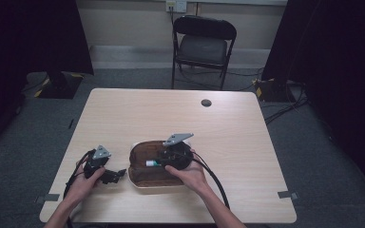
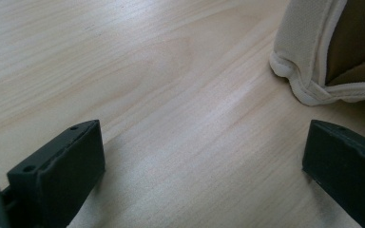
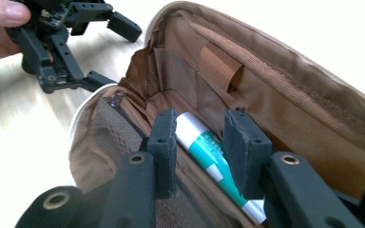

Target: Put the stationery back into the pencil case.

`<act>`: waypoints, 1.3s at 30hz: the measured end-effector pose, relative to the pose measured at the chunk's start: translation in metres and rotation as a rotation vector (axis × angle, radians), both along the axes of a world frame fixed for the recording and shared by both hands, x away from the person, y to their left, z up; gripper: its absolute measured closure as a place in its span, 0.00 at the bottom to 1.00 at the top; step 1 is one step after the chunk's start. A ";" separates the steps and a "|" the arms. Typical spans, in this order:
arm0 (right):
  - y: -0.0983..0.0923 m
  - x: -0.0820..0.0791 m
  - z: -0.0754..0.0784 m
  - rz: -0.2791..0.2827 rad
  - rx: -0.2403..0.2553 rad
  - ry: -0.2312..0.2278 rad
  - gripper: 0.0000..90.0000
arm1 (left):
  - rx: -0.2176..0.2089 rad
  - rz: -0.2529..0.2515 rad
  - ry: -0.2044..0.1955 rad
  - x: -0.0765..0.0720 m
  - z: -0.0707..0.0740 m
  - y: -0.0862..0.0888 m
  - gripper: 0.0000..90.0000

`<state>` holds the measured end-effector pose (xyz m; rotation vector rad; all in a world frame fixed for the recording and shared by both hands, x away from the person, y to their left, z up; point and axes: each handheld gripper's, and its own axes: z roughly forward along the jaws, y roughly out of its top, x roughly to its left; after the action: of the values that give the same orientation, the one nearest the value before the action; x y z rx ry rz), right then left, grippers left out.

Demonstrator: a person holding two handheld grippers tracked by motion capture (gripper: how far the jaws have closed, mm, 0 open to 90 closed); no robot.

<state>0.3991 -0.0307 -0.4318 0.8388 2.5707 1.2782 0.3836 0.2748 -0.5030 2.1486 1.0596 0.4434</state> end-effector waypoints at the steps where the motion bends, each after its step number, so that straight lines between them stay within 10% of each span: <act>1: -0.001 -0.001 0.001 -0.002 0.000 -0.003 0.73 | 0.000 0.000 0.000 0.000 0.000 0.000 0.00; 23: -0.055 -0.018 0.017 -0.057 0.058 -0.032 0.69 | 0.000 0.000 0.000 0.000 0.000 0.000 0.00; 39: -0.124 -0.022 0.013 -0.228 0.073 -0.047 0.60 | 0.000 0.000 0.000 0.000 0.000 0.000 0.00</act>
<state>0.3767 -0.1543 -0.4192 1.0660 2.3251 1.3117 0.3836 0.2748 -0.5030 2.1483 1.0598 0.4434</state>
